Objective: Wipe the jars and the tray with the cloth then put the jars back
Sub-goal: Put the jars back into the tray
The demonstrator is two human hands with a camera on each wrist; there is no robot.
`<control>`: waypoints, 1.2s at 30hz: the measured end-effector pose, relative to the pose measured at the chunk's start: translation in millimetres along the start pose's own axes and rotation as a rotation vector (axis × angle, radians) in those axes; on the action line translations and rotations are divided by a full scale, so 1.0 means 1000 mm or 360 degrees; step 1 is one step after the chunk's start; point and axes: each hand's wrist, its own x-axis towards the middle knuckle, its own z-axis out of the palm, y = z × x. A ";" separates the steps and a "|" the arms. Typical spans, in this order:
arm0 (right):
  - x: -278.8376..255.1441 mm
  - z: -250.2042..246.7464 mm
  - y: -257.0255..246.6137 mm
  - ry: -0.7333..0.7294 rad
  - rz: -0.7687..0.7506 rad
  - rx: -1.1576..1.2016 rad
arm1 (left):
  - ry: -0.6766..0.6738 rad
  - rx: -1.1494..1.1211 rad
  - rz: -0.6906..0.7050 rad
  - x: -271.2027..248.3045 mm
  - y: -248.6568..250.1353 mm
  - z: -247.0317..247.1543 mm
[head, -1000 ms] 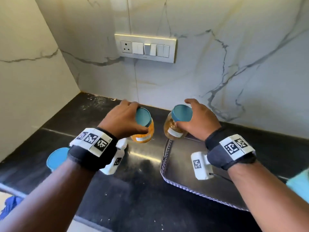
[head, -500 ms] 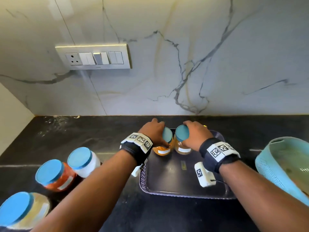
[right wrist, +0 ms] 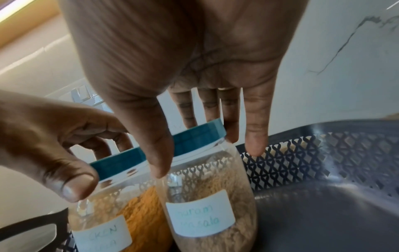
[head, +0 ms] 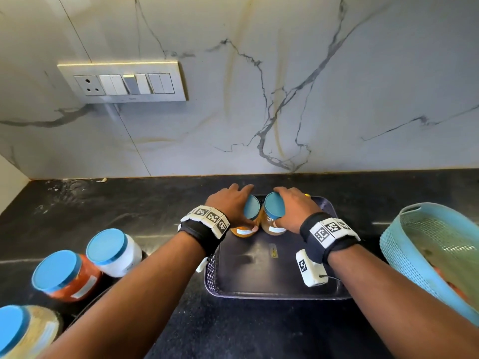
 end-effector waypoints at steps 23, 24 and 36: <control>-0.043 0.063 -0.236 -0.0091 -0.1134 -0.0135 | 0.0614 -0.0261 -0.1496 -0.318 -0.189 0.001; -0.042 0.072 -0.248 -0.0132 -0.1152 -0.0174 | 0.0506 -0.0284 -0.1598 -0.328 -0.195 0.007; -0.019 0.129 -0.299 -0.0405 -0.1096 -0.0398 | 0.0258 -0.0510 -0.1791 -0.330 -0.210 0.056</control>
